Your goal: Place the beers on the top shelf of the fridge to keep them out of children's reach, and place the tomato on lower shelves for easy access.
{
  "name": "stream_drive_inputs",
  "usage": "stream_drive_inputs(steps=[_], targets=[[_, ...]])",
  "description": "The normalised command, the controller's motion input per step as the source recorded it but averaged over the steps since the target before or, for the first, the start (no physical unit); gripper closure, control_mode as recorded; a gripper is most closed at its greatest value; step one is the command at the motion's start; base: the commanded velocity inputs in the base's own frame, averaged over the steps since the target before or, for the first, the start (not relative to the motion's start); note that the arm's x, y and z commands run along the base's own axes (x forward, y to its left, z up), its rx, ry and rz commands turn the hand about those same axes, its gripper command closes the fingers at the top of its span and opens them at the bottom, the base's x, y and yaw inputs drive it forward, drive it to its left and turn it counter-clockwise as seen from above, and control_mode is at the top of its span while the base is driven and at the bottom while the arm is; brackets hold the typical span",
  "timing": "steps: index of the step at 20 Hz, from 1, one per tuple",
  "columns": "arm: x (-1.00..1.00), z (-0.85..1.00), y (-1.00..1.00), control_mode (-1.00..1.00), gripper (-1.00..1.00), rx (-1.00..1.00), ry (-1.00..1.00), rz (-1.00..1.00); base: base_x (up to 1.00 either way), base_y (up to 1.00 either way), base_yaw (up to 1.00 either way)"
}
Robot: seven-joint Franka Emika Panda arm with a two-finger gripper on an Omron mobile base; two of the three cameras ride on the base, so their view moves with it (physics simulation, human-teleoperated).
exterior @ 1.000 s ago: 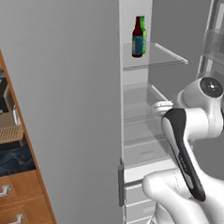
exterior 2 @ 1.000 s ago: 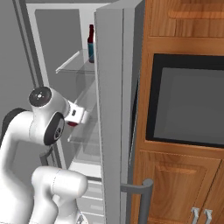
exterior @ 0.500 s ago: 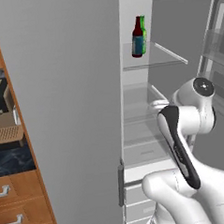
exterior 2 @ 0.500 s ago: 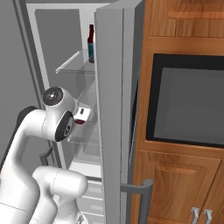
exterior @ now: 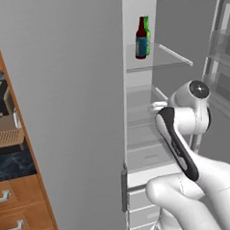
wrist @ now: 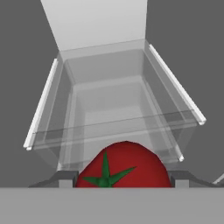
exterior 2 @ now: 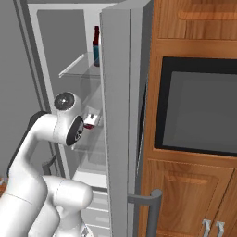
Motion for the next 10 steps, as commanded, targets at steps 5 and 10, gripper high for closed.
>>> stream_drive_inputs(steps=[5, 10], targets=[[0.33, -0.07, -0.06, -1.00, 1.00, 0.00, 0.00, 0.01, 0.00, 0.00, 0.00], [0.35, -0.13, -0.05, -1.00, 1.00, 0.00, 0.00, 0.00, 0.00, 0.00, 0.00]])
